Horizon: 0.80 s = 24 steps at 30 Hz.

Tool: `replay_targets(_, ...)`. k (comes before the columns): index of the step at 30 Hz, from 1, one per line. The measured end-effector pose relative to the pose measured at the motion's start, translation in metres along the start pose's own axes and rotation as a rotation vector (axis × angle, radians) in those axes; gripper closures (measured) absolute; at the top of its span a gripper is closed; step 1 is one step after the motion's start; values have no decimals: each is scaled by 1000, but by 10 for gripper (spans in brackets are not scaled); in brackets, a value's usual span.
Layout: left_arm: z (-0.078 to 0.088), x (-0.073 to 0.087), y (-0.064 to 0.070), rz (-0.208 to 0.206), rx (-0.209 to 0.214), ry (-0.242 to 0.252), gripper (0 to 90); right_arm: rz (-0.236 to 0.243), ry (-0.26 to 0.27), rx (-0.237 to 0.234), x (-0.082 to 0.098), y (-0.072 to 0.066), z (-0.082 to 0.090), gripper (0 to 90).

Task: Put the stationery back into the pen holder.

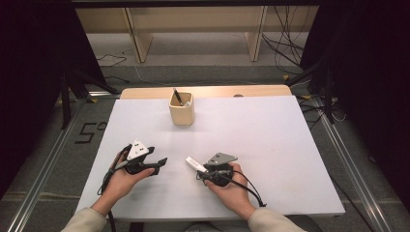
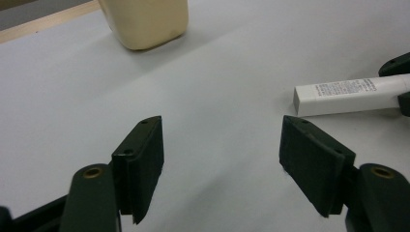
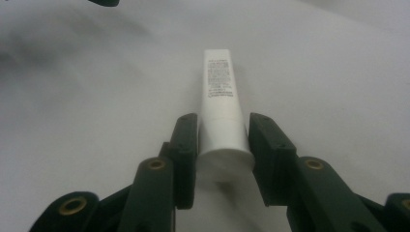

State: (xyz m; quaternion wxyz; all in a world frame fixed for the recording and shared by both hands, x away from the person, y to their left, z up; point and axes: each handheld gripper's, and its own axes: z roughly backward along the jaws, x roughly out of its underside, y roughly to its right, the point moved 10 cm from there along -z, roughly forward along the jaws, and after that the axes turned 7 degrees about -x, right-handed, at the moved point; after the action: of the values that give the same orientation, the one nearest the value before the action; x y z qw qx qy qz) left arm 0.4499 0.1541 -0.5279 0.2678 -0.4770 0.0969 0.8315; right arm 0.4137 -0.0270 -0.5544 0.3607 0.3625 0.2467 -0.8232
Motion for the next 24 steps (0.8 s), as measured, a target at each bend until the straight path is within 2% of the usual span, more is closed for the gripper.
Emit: replay_targets(24,0,0,1,-9,2,0,329,-35,49,-23,-11,0,9,656)
